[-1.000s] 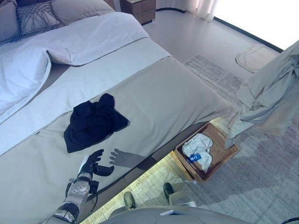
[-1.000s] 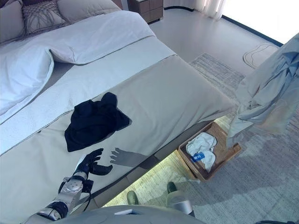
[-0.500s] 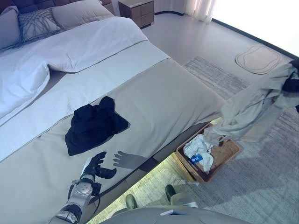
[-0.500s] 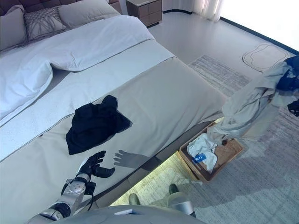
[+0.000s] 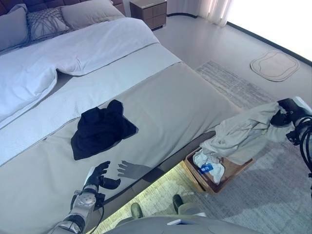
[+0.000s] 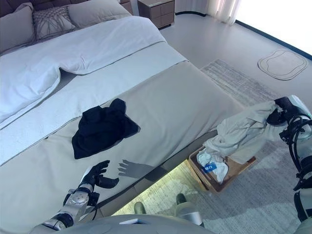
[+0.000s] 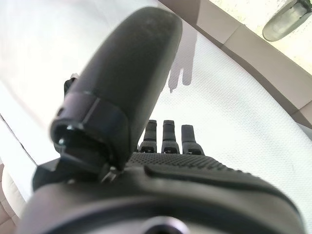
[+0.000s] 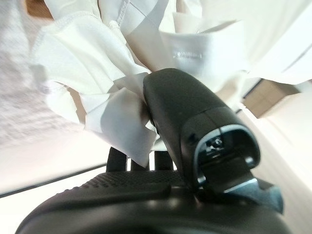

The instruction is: Pick up the clothes from the bed and place them into the basket

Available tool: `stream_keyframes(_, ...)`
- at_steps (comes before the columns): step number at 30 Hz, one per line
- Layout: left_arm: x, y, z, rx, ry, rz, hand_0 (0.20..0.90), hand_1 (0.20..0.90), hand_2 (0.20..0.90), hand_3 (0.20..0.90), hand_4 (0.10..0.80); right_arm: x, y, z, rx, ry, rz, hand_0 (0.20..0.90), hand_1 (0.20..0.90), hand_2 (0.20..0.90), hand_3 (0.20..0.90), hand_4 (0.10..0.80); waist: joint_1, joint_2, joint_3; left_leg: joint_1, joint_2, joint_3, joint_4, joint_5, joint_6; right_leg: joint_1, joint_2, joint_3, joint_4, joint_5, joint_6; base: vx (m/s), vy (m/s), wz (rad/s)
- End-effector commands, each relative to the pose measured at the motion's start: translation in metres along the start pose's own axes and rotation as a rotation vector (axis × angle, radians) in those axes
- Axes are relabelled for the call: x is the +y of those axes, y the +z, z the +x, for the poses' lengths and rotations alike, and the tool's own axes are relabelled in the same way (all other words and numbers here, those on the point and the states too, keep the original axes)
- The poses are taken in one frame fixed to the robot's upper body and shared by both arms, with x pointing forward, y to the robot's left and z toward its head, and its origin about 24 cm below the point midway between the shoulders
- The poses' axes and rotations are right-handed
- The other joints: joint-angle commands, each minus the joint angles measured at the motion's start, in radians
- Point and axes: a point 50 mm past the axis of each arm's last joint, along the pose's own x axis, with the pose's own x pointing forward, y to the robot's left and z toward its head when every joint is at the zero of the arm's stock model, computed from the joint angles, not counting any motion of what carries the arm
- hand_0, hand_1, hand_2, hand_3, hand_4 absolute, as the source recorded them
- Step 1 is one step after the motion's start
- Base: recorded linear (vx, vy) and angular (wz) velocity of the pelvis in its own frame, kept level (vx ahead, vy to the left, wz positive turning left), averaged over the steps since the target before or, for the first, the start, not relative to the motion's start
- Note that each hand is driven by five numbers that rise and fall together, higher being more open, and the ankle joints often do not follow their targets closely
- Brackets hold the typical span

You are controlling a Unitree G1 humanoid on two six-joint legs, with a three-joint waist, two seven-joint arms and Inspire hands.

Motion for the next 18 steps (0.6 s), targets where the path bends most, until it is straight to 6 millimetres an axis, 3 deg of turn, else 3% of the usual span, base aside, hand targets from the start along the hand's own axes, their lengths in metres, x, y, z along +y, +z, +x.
stream_keyframes(1, 0.025, 0.018, 0.006, -0.081, 0.084, 0.026, 0.900, 0.900, 0.900, 0.900, 0.800, -0.036, 0.020, 0.004, -0.046, -0.154, 0.003, 0.900, 0.900, 0.900, 0.900, 0.800, 0.042, -0.042, -0.100, 0.072, 0.005, 0.001, 0.007, -0.124, 0.002, -0.080, 0.017, 0.012, 0.033, 0.076, 0.018, 0.000, 0.000, 0.00)
stream_keyframes(11, 0.026, 0.016, 0.006, -0.076, 0.087, 0.028, 0.900, 0.900, 0.900, 0.900, 0.800, -0.015, 0.000, 0.003, 0.032, -0.157, 0.016, 0.900, 0.900, 0.900, 0.900, 0.800, 0.046, -0.039, -0.096, 0.069, 0.002, -0.005, 0.007, -0.123, 0.004, -0.080, 0.019, 0.013, 0.033, 0.077, 0.020, 0.000, 0.000, 0.00)
stream_keyframes(18, 0.027, 0.018, 0.006, -0.085, 0.088, 0.021, 0.900, 0.900, 0.900, 0.900, 0.800, -0.022, 0.006, 0.002, -0.009, -0.223, 0.043, 0.900, 0.900, 0.900, 0.900, 0.800, 0.044, -0.040, -0.094, 0.068, 0.003, -0.006, 0.007, -0.121, 0.004, -0.081, 0.019, 0.016, 0.033, 0.079, 0.021, 0.000, 0.000, 0.00)
